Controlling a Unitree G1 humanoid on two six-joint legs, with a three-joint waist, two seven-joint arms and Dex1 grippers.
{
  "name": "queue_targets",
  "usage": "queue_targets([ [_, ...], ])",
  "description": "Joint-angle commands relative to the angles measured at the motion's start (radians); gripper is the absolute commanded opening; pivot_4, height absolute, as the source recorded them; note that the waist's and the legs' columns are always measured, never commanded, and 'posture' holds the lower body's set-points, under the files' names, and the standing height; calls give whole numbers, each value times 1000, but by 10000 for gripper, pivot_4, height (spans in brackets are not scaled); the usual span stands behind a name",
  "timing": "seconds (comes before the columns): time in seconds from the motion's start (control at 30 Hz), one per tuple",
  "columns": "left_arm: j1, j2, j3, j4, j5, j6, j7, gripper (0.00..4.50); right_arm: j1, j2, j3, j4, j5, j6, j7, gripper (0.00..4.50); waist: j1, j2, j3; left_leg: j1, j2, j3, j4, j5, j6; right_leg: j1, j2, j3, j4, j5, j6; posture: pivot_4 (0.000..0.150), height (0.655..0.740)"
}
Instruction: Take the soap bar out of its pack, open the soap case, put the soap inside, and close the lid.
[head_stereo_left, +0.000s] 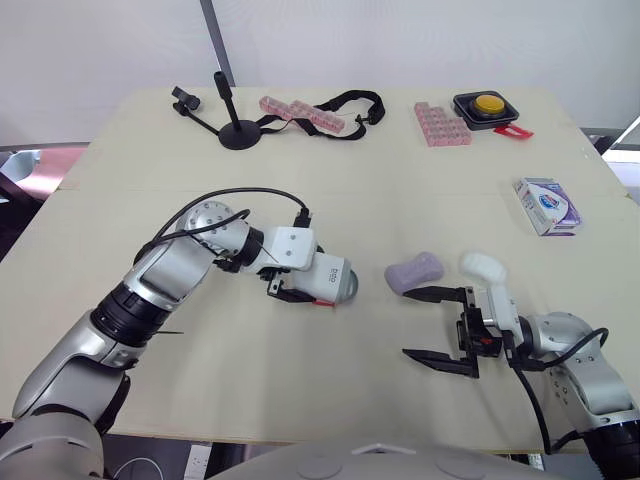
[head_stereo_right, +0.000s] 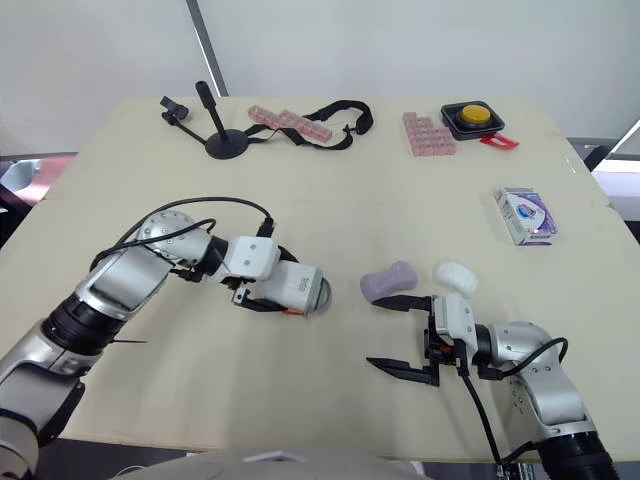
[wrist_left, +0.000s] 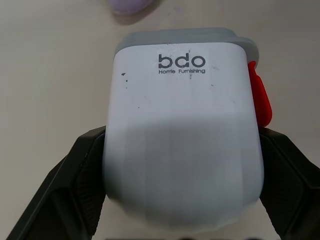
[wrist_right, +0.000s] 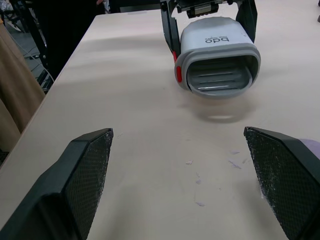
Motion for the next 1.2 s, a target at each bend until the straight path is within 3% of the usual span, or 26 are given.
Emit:
queue_targets([
  [0.03,-38,19,-13,-36,30,57,-13,35288,0,-6,-11,-17,20,-5,-1,44709,0,0,0,0,0,0,0,0,0,0,0,0,0,0,0,1500,7096],
  [0.6,-71,66,-28,-85,42,194,-42,35288,48,-4,-14,17,-1,-74,-7,44709,1,0,0,0,0,0,0,0,0,0,0,0,-1,0,0,1500,7096],
  [1.2,-58,207,54,-58,18,98,-79,35288,47,-17,-8,-13,6,-44,-32,44709,3,0,0,0,0,0,-1,0,-1,0,0,0,-1,0,0,1500,7096],
])
